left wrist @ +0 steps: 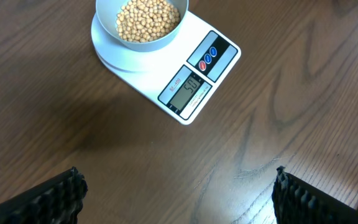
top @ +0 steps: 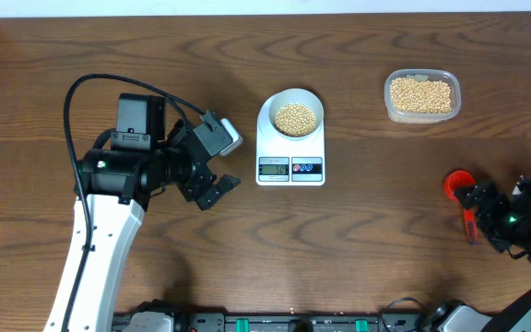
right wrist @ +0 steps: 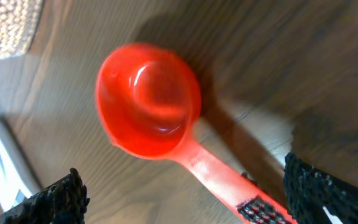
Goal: Scoop item into bowl and weigh 50g on scale
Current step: 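Lower the red scoop onto the table and open the right gripper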
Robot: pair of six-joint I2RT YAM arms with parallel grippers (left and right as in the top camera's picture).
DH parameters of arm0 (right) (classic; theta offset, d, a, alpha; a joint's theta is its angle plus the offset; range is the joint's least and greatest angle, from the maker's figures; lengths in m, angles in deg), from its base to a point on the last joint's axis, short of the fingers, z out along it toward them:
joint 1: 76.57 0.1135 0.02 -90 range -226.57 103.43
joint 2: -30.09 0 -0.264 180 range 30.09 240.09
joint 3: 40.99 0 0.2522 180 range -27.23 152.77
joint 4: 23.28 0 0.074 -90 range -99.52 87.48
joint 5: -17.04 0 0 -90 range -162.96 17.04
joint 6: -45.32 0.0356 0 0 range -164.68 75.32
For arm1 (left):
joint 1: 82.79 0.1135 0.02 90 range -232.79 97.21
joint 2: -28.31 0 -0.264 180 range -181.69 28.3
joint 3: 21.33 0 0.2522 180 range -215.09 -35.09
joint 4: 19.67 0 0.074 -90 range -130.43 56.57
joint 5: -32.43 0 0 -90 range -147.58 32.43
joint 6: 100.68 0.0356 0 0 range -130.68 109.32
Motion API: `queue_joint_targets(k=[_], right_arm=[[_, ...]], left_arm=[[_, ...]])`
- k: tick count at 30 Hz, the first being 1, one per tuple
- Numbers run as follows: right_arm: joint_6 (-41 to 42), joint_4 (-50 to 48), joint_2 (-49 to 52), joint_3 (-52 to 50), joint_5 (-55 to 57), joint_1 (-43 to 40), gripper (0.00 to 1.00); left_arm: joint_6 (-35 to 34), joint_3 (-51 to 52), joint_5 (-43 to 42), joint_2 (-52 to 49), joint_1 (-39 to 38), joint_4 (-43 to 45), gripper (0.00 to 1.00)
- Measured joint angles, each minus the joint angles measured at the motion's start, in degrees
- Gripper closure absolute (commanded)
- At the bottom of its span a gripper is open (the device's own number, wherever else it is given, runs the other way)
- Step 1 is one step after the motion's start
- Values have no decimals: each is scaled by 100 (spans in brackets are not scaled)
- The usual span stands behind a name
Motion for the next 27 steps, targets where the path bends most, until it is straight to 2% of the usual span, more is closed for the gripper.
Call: queue_joint_targets(k=[9, 17, 27], right_arm=[[0, -400, 0, 4, 229, 0, 1], [0, -457, 0, 55, -164, 24, 1], [2, -560, 0, 55, -323, 527, 1]], left_arm=[[0, 0, 0, 0, 0, -2, 2], [0, 0, 0, 0, 0, -2, 2], [0, 0, 0, 0, 0, -2, 2]])
